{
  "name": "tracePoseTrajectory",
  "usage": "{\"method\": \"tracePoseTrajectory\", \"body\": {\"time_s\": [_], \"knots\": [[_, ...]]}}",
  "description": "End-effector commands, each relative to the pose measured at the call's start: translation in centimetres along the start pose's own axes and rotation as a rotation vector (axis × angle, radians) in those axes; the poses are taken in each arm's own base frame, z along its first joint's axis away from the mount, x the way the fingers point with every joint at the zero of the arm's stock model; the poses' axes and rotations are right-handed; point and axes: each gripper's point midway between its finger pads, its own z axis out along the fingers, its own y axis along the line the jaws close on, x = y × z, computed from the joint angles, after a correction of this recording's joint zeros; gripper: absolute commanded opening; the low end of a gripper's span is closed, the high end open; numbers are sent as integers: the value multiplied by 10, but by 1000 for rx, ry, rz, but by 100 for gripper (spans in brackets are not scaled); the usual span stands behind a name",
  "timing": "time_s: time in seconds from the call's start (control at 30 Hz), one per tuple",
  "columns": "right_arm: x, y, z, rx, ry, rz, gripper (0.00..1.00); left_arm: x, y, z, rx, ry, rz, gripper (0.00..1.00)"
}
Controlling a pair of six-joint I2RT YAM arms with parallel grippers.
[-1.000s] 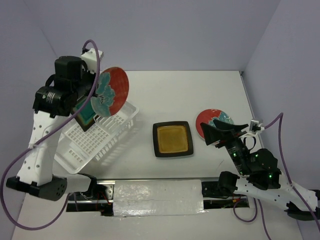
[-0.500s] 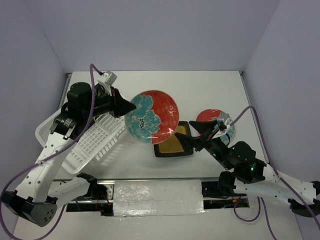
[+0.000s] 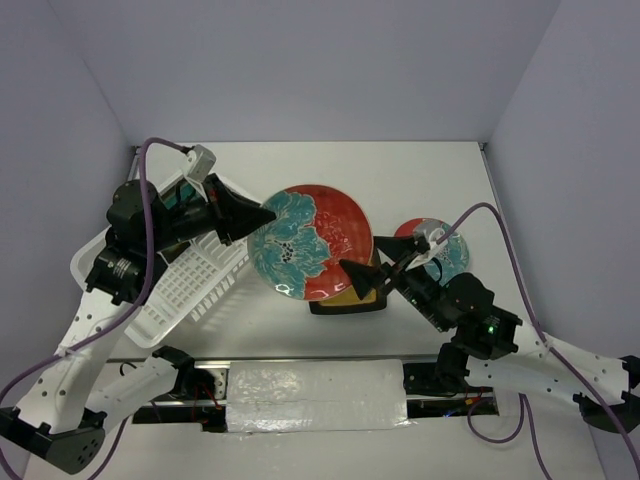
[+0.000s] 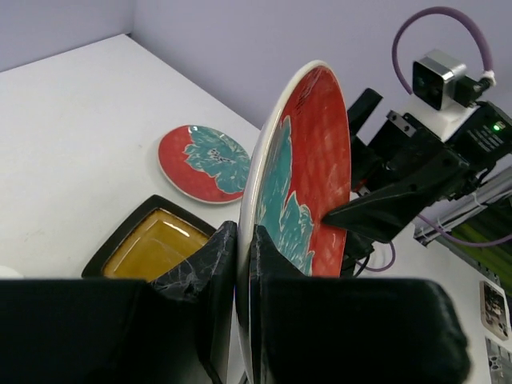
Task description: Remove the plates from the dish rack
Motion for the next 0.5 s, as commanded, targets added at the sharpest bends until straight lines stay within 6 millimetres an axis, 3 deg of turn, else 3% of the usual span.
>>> {"method": "tracePoseTrajectory", "body": {"time_s": [0.0,0.13,0.27,0.37,0.47], "knots": [[-30,10,2,-54,-69,23,94,-45,-45,-9,152,-163,104,0],[-34,27,2,-155,-89,57,83,-38,-40,-7,142,-159,90,0],[-36,45,6,-252,-100,111,63,-36,-37,-3,145,-169,82,0],[-29,60,10,-324,-81,159,49,-32,-30,3,143,-178,62,0],[-19,69,19,-351,-37,181,42,-25,-26,8,160,-170,38,0]]}}
